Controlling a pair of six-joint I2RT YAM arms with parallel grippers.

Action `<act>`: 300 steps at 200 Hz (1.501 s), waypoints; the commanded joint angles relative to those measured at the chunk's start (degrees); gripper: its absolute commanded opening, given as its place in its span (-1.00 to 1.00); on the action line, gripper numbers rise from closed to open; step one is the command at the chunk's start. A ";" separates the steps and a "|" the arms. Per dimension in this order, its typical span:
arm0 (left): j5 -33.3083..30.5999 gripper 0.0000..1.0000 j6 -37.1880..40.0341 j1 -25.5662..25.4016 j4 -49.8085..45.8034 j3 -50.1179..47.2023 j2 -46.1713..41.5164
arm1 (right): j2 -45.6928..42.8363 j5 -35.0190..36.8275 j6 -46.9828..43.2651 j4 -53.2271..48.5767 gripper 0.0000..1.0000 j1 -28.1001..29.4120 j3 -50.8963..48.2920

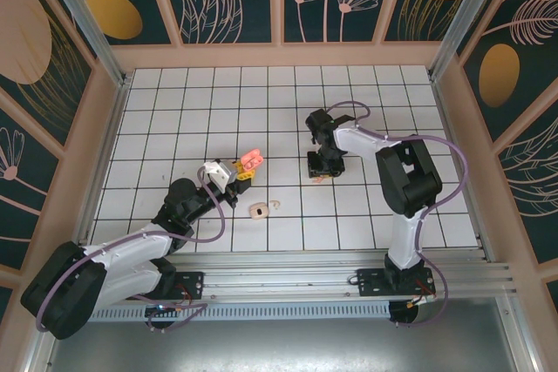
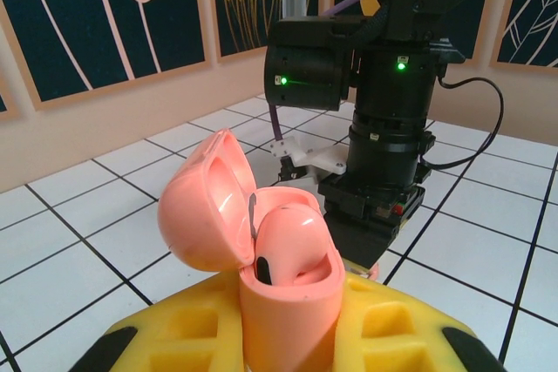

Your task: Insert wireless bluetooth earbuds into charging case

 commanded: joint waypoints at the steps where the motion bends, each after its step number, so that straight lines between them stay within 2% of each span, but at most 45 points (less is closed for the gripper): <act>1: -0.65 -0.97 0.76 -0.11 0.54 -0.35 -0.79 | 1.19 1.42 -0.40 0.63 -0.38 0.02 -0.85; 96: -0.30 -0.97 0.68 -0.15 0.72 -0.02 -0.30 | 0.18 3.23 -2.38 2.20 -0.55 -0.19 -3.32; 157: 0.13 -0.97 0.83 -0.16 -0.83 0.34 -1.14 | -5.59 2.26 -11.43 1.07 -0.61 0.22 -3.70; 180: 0.33 -0.97 0.97 -0.18 -1.39 0.37 -1.66 | -8.06 1.96 -17.57 0.03 -0.62 1.42 -4.83; 221: 0.66 -0.97 1.07 -0.12 -1.21 0.60 -1.15 | -9.49 3.74 -27.64 -2.00 -0.60 9.36 -6.88; 300: 0.85 -0.97 1.76 -0.11 -2.26 1.31 -1.32 | -5.66 6.43 -31.98 -3.08 -0.57 13.36 -6.98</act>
